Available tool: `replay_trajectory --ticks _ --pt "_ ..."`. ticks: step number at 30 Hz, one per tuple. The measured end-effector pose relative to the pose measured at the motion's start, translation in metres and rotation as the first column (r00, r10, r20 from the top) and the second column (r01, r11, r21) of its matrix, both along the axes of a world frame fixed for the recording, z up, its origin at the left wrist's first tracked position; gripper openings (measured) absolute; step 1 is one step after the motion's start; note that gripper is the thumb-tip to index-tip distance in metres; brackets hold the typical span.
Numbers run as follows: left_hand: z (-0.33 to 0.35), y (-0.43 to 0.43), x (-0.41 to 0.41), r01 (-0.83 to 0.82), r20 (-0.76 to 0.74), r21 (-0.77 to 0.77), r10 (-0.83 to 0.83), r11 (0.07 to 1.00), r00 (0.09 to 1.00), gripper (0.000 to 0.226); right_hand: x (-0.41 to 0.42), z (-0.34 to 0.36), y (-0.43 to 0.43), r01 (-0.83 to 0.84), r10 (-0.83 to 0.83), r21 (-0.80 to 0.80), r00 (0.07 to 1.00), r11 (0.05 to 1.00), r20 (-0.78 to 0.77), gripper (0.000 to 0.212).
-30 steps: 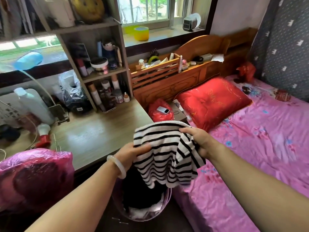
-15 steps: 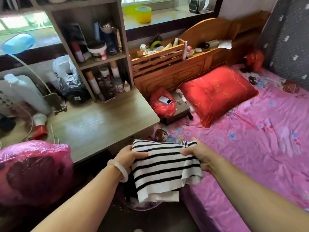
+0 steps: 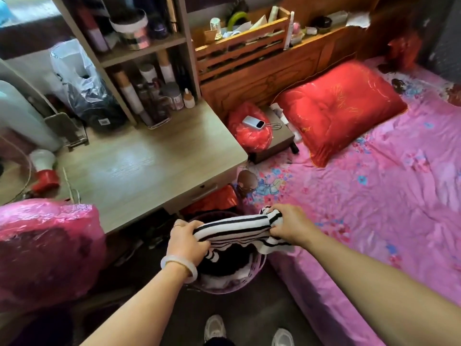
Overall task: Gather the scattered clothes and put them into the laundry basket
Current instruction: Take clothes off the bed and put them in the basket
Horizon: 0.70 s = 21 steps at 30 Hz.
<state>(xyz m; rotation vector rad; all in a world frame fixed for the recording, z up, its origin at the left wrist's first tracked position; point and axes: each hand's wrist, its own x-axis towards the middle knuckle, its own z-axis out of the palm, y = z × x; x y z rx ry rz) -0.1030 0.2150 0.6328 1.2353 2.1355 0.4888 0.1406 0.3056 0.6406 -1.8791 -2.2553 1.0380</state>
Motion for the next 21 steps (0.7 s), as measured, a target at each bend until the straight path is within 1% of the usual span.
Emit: replay_trajectory --ticks 2,3,5,6,8,9,11,13,14,15,18,21 --pt "-0.017 0.002 -0.01 -0.026 -0.01 0.002 0.026 1.0 1.0 0.035 -0.004 -0.018 0.002 0.015 -0.016 0.035 1.0 0.999 0.016 0.041" --pt "-0.023 0.003 -0.014 0.001 -0.045 0.009 -0.001 1.0 0.999 0.033 -0.006 -0.025 0.002 -0.002 0.0 0.061 1.0 0.998 0.03 0.042" --pt "-0.034 0.005 -0.021 0.121 -0.157 0.051 -0.112 0.991 0.981 0.032 -0.012 -0.039 0.001 -0.102 0.093 0.12 0.992 0.987 0.081 0.042" --pt "-0.041 0.007 -0.025 0.212 -0.231 0.07 -0.191 0.975 0.954 0.034 -0.016 -0.047 0.002 -0.176 0.161 0.138 0.98 0.975 0.115 0.041" --pt "-0.055 0.01 -0.032 0.413 -0.363 0.056 -0.367 0.909 0.857 0.036 -0.022 -0.063 0.001 -0.291 0.266 0.145 0.949 0.946 0.167 0.039" --pt "-0.063 0.01 -0.035 0.487 -0.396 0.024 -0.439 0.873 0.806 0.037 -0.024 -0.073 -0.001 -0.33 0.304 0.135 0.935 0.934 0.183 0.038" --pt "-0.085 0.012 -0.041 0.595 -0.434 -0.076 -0.564 0.8 0.703 0.041 -0.03 -0.1 -0.004 -0.404 0.377 0.1 0.901 0.909 0.215 0.039" --pt "-0.106 0.014 -0.044 0.656 -0.441 -0.196 -0.663 0.729 0.605 0.047 -0.036 -0.123 -0.01 -0.475 0.448 0.052 0.858 0.879 0.252 0.042" --pt "-0.119 0.017 -0.047 0.672 -0.453 -0.226 -0.687 0.705 0.569 0.05 -0.039 -0.137 -0.01 -0.489 0.464 0.036 0.847 0.872 0.258 0.043" --pt "-0.13 0.02 -0.049 0.675 -0.466 -0.237 -0.692 0.699 0.552 0.052 -0.042 -0.149 -0.011 -0.493 0.469 0.038 0.846 0.869 0.252 0.044" --pt "-0.154 0.031 -0.056 0.66 -0.526 -0.185 -0.641 0.728 0.559 0.055 -0.05 -0.175 -0.005 -0.477 0.447 0.119 0.869 0.871 0.213 0.044" --pt "-0.177 0.036 -0.064 0.652 -0.585 -0.148 -0.597 0.744 0.549 0.05 -0.054 -0.201 -0.003 -0.415 0.389 0.21 0.908 0.885 0.153 0.06"
